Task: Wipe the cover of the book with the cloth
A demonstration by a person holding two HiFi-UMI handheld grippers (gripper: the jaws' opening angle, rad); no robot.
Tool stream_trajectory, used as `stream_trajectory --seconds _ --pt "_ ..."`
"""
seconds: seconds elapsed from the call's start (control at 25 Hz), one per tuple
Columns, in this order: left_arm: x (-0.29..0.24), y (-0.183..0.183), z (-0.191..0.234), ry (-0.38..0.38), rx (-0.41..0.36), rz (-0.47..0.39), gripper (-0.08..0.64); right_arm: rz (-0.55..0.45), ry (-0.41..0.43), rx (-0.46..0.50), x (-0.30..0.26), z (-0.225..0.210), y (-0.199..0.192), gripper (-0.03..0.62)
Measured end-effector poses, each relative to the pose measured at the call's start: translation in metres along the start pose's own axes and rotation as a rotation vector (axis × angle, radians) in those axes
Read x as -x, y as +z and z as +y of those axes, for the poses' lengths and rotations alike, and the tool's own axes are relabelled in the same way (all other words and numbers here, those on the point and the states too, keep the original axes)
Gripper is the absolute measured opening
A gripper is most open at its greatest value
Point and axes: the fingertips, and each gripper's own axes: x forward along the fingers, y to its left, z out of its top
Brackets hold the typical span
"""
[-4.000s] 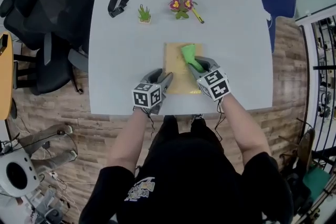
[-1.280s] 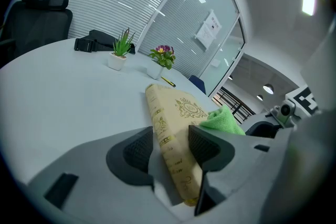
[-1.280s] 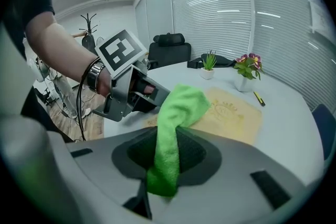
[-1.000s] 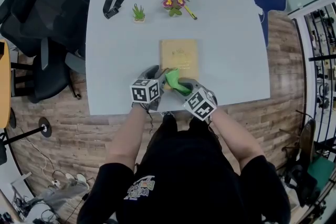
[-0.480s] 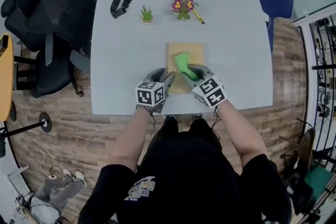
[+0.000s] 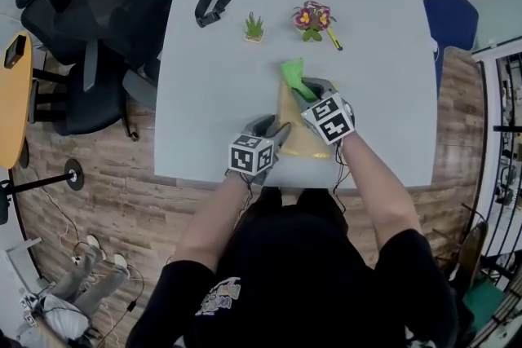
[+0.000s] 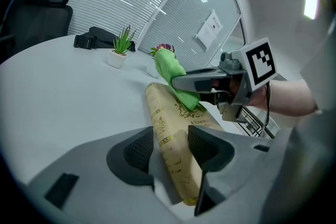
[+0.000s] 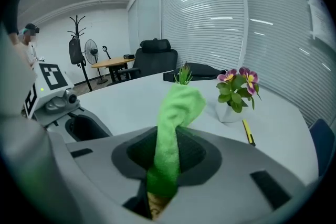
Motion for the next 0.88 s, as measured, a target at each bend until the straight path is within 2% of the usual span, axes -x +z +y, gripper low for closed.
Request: stream_trajectory --seconds 0.36,0.88 --pt "0.002 0.0 -0.002 -0.012 0.006 0.005 0.21 0.065 0.006 0.029 -0.024 -0.005 0.003 0.098" --pt "0.001 0.0 0.001 -0.006 -0.001 -0.001 0.21 0.064 0.046 0.02 -0.008 0.024 -0.013 0.098"
